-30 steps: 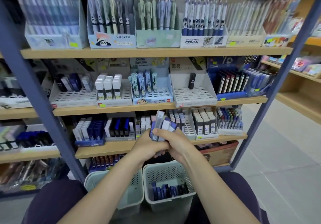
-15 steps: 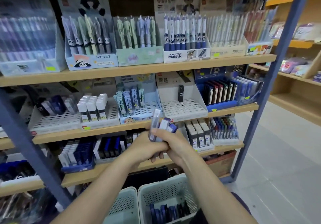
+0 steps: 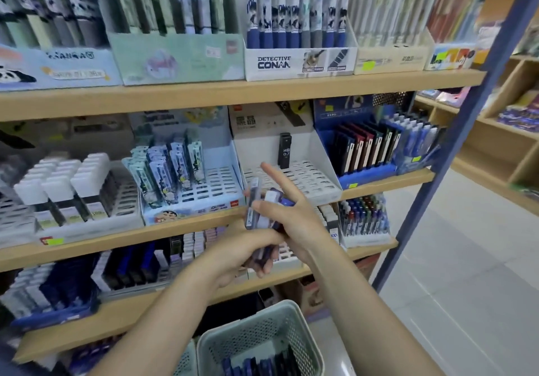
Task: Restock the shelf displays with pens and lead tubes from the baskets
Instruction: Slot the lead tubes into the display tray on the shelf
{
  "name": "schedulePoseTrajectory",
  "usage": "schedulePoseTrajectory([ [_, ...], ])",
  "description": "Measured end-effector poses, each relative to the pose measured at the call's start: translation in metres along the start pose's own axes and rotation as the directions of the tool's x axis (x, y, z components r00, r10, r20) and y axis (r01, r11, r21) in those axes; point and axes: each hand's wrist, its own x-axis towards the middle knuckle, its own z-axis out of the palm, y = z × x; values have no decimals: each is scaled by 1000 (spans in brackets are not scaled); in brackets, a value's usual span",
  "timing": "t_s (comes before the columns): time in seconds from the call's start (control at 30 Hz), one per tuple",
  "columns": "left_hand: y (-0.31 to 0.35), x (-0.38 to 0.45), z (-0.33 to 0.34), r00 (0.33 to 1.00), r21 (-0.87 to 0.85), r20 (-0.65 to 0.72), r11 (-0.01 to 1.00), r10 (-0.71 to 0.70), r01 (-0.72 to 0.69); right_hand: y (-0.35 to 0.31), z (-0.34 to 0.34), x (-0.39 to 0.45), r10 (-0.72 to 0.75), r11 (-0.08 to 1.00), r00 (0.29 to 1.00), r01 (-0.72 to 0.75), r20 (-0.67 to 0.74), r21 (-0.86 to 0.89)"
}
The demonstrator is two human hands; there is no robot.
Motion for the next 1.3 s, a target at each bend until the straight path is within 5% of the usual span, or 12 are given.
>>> schedulePoseTrajectory([
  [0.47, -13, -4, -6, 987, -180, 134, 978, -84, 107, 13, 0, -3, -62, 998, 995, 60, -74, -24],
  [0.63, -11, -10, -13, 964, -222, 207, 952, -168, 213, 17, 9, -3, -51, 981, 992, 28, -118, -191],
  [1.0, -6, -2, -9, 997, -162, -49, 984, 62, -69, 6, -1, 2, -154, 969, 977, 120, -146, -216],
  [1.3, -8, 5, -30, 946, -232, -313, 959, 82, -160, 17, -14, 8, -139, 817, 984, 52, -109, -574],
])
